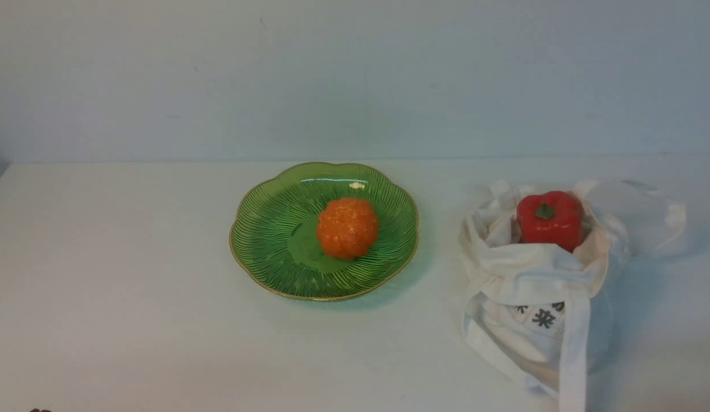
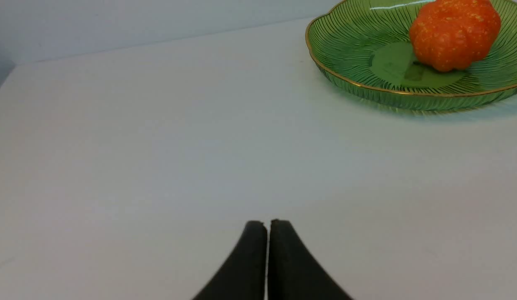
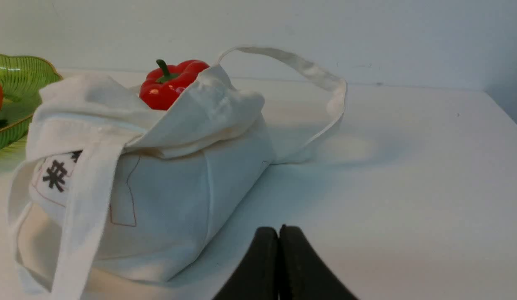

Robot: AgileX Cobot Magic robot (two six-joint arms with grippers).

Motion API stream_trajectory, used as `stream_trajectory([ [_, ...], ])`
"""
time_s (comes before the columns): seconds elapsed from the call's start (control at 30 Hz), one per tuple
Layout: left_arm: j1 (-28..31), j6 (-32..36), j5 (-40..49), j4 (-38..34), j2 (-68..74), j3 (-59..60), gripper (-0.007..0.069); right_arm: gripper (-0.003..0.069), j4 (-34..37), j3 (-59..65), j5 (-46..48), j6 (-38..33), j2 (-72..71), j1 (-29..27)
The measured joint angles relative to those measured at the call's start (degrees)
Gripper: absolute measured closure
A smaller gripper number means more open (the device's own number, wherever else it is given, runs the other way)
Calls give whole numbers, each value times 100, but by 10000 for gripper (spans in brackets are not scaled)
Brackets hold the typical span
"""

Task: Take vegetables from cloth bag on white table place on plate.
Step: 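Reach for the red bell pepper in the white bag with the right gripper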

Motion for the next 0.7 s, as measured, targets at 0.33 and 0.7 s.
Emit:
stream_trajectory([
  [0.33,0,0,0,0,0,0,633,673,0,0,0,4,0,0],
  [0.7,0,0,0,0,0,0,633,673,-48,0,0,6,0,0],
])
